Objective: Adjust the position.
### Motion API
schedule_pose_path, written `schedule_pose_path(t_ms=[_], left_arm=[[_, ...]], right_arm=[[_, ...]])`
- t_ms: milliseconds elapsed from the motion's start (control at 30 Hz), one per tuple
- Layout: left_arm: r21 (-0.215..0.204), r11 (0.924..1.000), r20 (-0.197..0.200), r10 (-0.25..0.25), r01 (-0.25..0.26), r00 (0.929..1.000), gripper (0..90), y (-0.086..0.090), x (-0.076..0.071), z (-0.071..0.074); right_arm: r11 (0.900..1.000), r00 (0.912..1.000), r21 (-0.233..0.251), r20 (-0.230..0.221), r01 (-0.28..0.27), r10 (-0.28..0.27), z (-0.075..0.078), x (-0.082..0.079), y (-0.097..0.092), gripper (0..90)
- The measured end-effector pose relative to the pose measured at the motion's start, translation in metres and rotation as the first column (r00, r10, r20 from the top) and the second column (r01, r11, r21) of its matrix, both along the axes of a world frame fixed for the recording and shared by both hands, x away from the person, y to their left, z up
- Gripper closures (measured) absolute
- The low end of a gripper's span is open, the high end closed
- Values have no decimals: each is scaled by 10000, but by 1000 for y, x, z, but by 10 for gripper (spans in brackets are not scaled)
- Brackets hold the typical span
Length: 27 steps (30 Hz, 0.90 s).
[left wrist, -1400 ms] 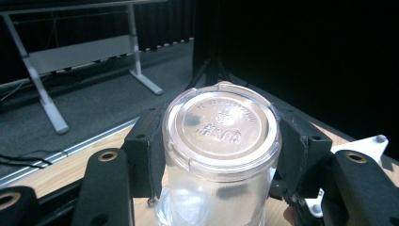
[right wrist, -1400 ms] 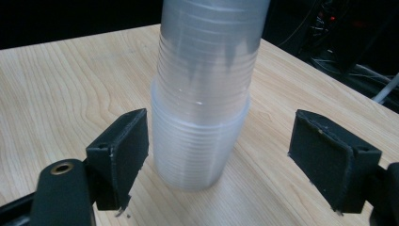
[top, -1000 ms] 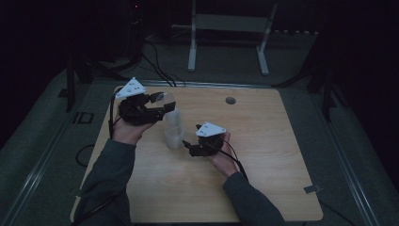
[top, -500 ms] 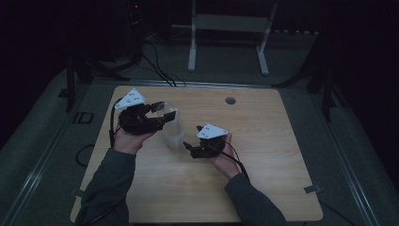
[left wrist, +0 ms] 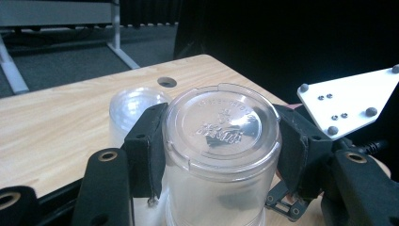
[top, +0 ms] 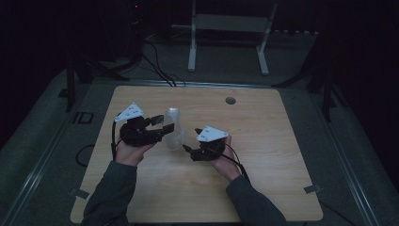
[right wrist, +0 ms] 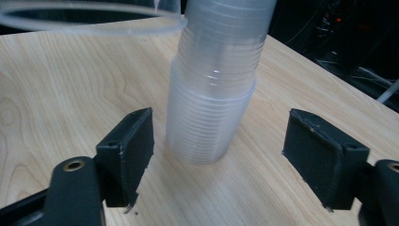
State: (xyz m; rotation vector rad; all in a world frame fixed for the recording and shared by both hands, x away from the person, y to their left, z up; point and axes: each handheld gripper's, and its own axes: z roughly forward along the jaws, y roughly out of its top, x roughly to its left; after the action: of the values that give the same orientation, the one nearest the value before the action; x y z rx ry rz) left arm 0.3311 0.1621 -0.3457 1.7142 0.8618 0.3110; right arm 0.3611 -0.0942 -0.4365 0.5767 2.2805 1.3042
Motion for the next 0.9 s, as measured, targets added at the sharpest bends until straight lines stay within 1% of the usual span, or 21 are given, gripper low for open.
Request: schedule_pose_path(t_ms=[200,300,333,400,533,633,733,800,900], left_arm=[[-198,9994,-256,265,-270,9993,417,5,-3,-14],[-193,9987,-362,462,-469,9983,417,8,-4,-22],[-193,9987,-362,462,-469,9983,417,8,-4,-22],[-268,9977,-479,611,-624,9970,417,10,-4,-28],[-228,9965,-606,786,-801,9951,417,11,-4,-37],[-204,9959,-743,863,-880,9935,418,11,-3,-42],[-293,9947,-911,951,-982,9913,417,11,-2,-48],[-424,9942,-1033,938,-986,9902,417,11,-2,-51],[-437,9944,-1134,905,-959,9894,417,10,-2,-55]], right_arm=[[9999,9999,-59,-66,-97,96,-1,-3,0,260],[9999,9999,-75,-50,-92,91,-2,-3,-1,260],[9999,9999,-75,-50,-92,91,-2,-3,-1,260],[9999,9999,-79,-108,-67,66,-3,-3,-2,260],[9999,9999,-84,-75,-126,125,-2,-4,-2,260],[9998,9998,-19,-27,-177,177,-1,-6,-2,260],[9996,9996,33,-4,-271,271,0,-8,0,260],[9992,9993,66,18,-382,382,0,-11,2,260],[9988,9989,120,17,-465,465,0,-13,3,260]])
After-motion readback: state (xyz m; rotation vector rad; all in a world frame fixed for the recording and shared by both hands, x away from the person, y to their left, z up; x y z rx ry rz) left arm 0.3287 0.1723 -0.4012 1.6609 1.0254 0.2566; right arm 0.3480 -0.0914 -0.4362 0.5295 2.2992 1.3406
